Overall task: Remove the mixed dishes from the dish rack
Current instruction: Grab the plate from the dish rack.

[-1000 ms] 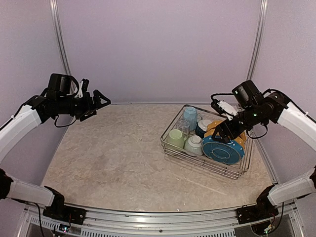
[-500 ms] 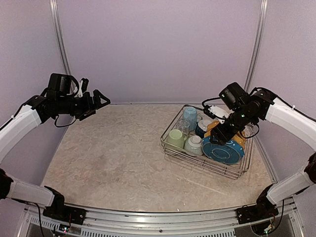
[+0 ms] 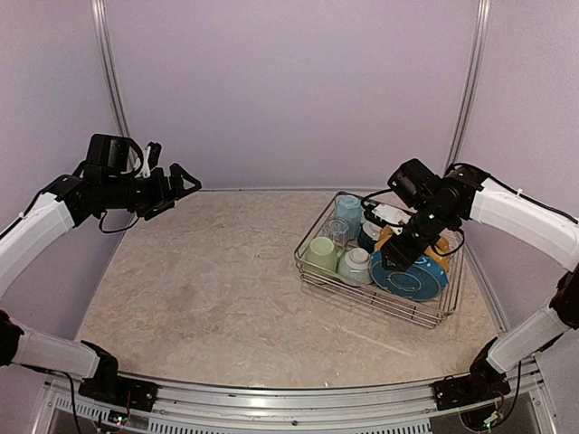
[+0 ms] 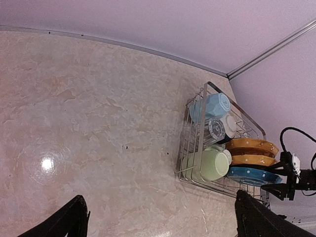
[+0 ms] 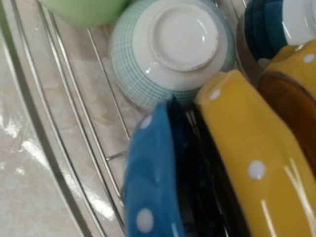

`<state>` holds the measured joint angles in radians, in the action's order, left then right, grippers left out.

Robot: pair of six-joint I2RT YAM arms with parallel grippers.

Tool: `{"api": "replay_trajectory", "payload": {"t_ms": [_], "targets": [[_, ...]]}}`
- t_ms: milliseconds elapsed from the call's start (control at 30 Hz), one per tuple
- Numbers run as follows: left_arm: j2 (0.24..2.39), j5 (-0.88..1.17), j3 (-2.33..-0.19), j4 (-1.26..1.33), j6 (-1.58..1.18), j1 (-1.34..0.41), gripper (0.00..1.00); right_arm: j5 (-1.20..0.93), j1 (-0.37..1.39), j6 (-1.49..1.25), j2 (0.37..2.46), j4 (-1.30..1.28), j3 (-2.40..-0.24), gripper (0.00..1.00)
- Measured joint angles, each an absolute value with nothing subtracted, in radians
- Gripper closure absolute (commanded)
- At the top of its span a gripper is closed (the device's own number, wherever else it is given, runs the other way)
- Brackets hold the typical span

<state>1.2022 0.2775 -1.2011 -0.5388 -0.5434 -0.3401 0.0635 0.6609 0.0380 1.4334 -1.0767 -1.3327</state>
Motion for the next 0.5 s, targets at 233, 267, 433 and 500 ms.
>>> {"api": "replay_trajectory", "payload": {"t_ms": [233, 267, 433, 500], "targets": [[1.194, 0.274, -1.201, -0.539, -0.540, -0.340, 0.01, 0.094, 0.661, 0.059, 1.465, -1.081, -1.333, 0.50], [1.192, 0.274, -1.201, -0.539, -0.540, -0.340, 0.01, 0.096, 0.661, 0.060, 1.471, -1.081, -1.333, 0.51], [1.190, 0.275, -1.200, -0.539, -0.540, -0.340, 0.01, 0.099, 0.663, 0.069, 1.482, -1.082, -1.333, 0.54], [1.190, 0.275, -1.200, -0.539, -0.538, -0.340, 0.01, 0.099, 0.664, 0.074, 1.482, -1.082, -1.333, 0.55]]}}
